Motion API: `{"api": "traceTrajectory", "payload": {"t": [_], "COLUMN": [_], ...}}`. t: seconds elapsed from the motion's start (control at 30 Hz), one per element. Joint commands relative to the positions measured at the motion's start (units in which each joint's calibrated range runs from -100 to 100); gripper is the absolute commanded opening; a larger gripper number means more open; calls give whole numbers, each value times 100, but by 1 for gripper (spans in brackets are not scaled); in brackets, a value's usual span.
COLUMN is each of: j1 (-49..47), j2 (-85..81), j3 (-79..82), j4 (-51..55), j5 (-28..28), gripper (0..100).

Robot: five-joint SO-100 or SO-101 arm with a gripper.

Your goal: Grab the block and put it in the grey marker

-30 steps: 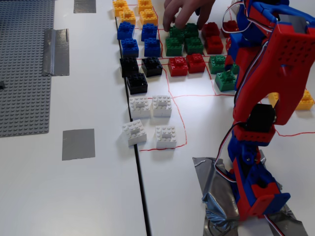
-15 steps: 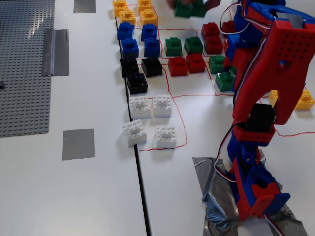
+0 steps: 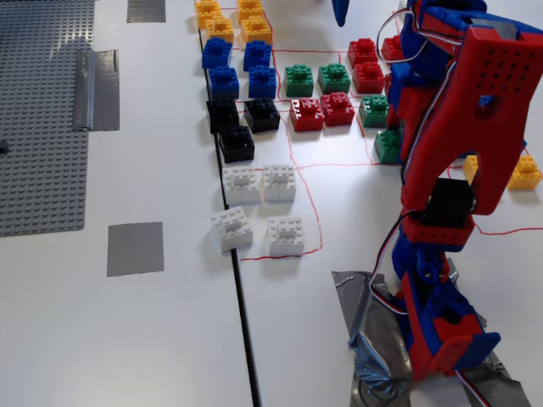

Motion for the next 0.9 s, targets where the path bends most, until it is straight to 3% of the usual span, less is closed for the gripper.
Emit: {"api": "traceTrajectory", "payload": {"t": [0.0, 0.17, 0.43, 0.87], "j1": [-76, -27, -312, -1313], "j2": [-188, -196, -1186, -2630], "j3": [-563, -790, -890, -1517], "j4": [138, 414, 811, 2037], "j5": [-44, -107, -29, 679], "gripper": [11, 0, 0, 0]}}
